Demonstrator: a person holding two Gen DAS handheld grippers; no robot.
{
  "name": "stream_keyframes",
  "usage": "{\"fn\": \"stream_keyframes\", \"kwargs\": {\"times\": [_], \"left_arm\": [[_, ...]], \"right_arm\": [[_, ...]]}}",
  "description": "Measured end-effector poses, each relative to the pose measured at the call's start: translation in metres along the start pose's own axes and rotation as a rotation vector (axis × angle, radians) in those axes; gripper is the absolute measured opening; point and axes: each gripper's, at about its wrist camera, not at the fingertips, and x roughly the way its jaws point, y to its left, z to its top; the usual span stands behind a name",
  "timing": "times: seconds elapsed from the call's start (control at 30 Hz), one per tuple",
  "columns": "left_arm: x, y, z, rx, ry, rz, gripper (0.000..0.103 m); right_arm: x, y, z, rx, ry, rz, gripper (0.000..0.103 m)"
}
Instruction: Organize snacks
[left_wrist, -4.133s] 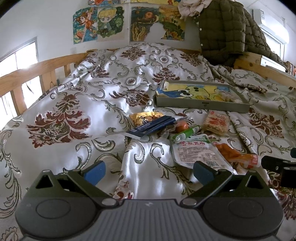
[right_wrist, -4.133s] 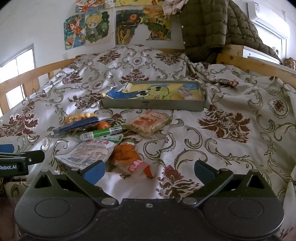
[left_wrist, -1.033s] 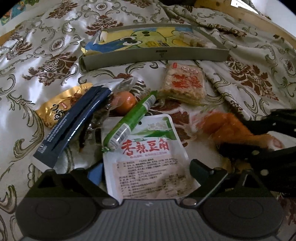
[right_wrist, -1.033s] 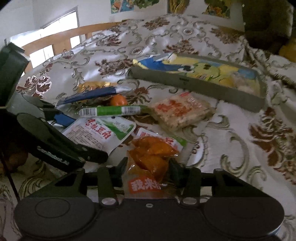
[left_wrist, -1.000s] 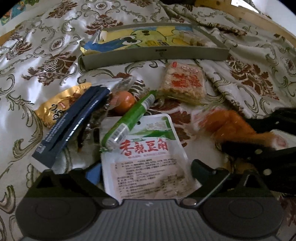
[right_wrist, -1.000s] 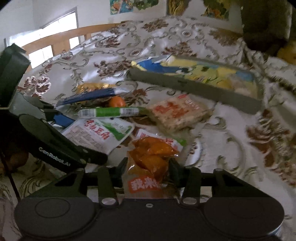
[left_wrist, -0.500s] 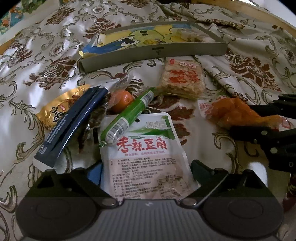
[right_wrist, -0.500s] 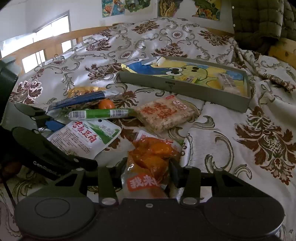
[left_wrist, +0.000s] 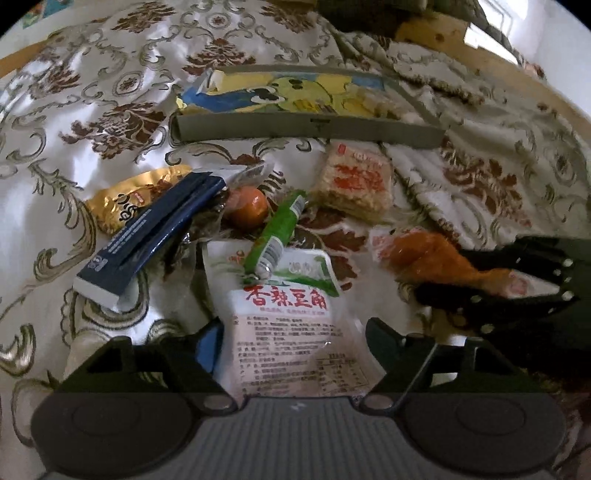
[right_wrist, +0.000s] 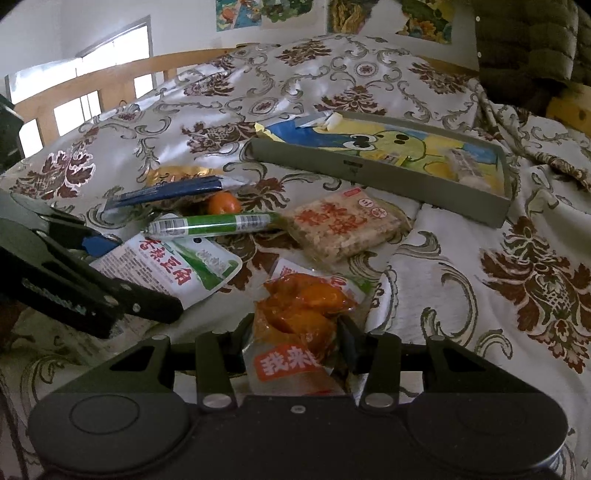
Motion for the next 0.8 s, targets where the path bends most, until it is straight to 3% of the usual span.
{"fn": "stream_keyframes", "kwargs": {"times": [0.2, 0.23, 0.3, 0.33, 0.7, 0.77, 0.8], "left_arm": [[-0.016, -0.002, -0.002, -0.071, -0.053, -0.098, 0.079], [-0.015, -0.005, -0.002, -0.059, -0.051, -0.097, 0.072], [-0.009, -0.013, -0.002, -0.011, -0.021, -0.050, 0.035], [-0.003, -0.011, -0.001, -0.031, 0.016, -0.055, 0.035], [0.011, 0.018, -0.003, -0.194, 0.063, -0.156, 0.040], [0.012, 0.020, -0.004, -0.213, 0.067, -0.174, 0.039], [0.012, 0.019, -0.003, -0.211, 0.068, -0.180, 0.034]], "right_arm": [[0.000, -0.001, 0.000, 0.008, 0.002, -0.002, 0.048], [0.000, -0.001, 0.000, 0.007, 0.002, -0.002, 0.048], [0.001, -0.001, 0.000, 0.006, 0.003, -0.006, 0.048], [0.000, -0.001, 0.000, 0.007, 0.004, -0.007, 0.048], [-0.004, -0.010, 0.001, 0.065, 0.000, 0.020, 0.048], [-0.009, -0.011, 0.001, 0.071, -0.022, 0.016, 0.047], [-0.012, -0.011, 0.002, 0.068, -0.037, 0.011, 0.047]]}}
